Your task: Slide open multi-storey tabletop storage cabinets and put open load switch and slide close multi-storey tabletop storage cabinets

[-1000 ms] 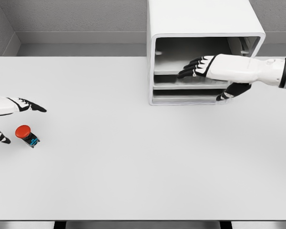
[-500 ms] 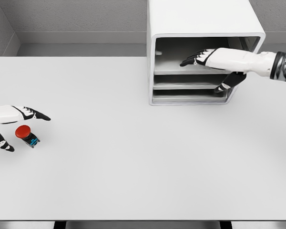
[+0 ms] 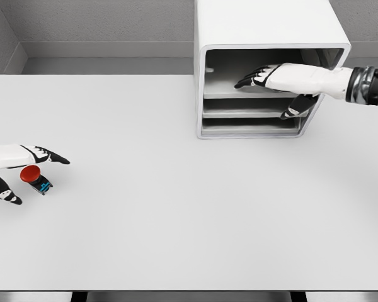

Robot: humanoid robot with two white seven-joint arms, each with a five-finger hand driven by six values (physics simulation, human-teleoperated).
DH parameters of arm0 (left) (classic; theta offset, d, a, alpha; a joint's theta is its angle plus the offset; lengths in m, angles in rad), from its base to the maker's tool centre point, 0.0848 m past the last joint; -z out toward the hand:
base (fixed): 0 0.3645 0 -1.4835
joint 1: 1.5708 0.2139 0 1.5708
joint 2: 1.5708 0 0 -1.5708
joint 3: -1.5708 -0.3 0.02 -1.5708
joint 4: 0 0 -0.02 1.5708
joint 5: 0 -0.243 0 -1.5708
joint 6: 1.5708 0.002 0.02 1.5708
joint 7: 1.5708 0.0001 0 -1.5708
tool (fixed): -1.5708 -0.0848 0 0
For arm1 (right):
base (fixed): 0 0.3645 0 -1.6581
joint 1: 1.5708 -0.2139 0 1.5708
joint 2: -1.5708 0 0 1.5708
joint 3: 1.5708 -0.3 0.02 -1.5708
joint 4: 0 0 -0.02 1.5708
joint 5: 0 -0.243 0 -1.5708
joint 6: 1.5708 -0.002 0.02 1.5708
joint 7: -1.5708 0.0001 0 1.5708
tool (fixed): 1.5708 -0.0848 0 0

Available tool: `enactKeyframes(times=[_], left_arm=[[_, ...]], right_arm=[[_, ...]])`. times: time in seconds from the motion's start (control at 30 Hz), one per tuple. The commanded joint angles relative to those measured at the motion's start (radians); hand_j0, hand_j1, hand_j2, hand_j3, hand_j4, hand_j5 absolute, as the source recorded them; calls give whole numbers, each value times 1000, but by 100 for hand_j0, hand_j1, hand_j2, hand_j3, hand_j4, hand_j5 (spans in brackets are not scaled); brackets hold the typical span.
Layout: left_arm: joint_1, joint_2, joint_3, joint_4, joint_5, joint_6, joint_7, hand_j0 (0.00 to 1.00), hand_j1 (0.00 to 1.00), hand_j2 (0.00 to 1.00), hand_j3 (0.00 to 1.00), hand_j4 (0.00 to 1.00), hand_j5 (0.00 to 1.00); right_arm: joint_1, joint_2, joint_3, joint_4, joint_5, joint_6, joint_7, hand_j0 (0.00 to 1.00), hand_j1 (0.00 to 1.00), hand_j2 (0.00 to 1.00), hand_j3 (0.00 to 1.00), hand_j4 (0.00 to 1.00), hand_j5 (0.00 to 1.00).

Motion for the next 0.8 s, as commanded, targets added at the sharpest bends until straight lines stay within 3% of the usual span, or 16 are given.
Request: enactKeyframes(times=[0.0, 0.3, 0.33, 0.43, 0.67, 0.77], left_arm=[[0, -14, 2, 17, -10, 2, 0, 100, 100, 100, 100, 100, 100], [0, -35, 4, 49, -21, 2, 0, 100, 100, 100, 100, 100, 100], [0, -35, 4, 52, -21, 2, 0, 94, 94, 94, 94, 94, 94], [0, -35, 4, 52, -21, 2, 0, 94, 94, 94, 94, 94, 94], [0, -37, 4, 60, -29, 2, 0, 76, 76, 76, 76, 76, 76], [0, -35, 4, 60, -32, 2, 0, 75, 75, 75, 75, 75, 75]], right_arm=[[0, 5, -3, 16, 8, 2, -1, 100, 100, 100, 100, 100, 100], [14, 5, -1, 20, 11, 2, 0, 100, 100, 100, 100, 100, 100], [14, 7, -1, 20, 13, 2, 2, 100, 100, 100, 100, 100, 100], [18, 8, -1, 19, 16, 2, 2, 100, 100, 100, 100, 100, 100], [23, 7, -1, 11, 16, 2, 3, 100, 100, 100, 100, 100, 100], [35, 5, -1, 10, 16, 2, 3, 100, 100, 100, 100, 100, 100]])
